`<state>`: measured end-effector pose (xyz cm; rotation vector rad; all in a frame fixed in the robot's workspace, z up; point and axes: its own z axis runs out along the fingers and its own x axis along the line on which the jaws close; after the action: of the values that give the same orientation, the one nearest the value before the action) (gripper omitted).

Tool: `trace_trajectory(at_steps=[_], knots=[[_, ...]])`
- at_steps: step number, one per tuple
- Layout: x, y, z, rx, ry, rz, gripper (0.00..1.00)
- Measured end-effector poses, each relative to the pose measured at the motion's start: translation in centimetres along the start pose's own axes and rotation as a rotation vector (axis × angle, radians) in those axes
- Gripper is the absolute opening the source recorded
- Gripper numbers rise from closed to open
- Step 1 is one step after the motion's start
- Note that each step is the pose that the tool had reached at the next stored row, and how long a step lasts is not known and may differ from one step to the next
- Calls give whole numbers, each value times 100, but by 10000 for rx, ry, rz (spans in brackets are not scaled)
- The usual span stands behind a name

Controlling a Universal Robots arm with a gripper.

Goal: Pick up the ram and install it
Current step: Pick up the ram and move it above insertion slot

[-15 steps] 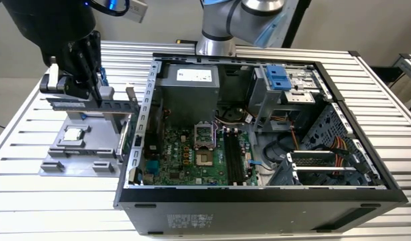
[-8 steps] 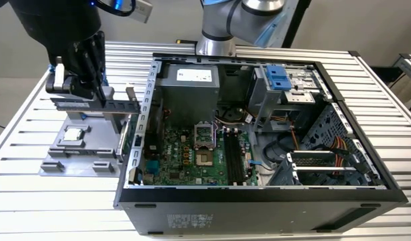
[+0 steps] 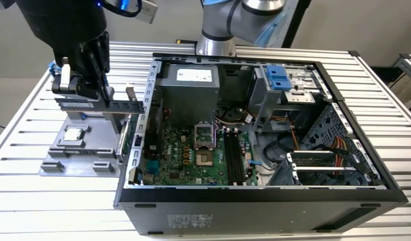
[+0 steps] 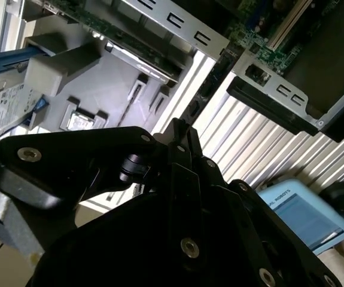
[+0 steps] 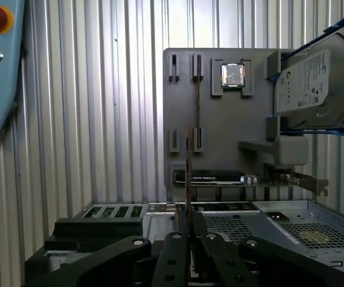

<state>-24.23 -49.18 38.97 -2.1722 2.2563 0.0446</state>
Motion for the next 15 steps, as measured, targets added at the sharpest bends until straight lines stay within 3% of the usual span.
trace_trajectory(at_steps=[15], knots=[[-4, -113, -2, -1, 0, 0, 0]])
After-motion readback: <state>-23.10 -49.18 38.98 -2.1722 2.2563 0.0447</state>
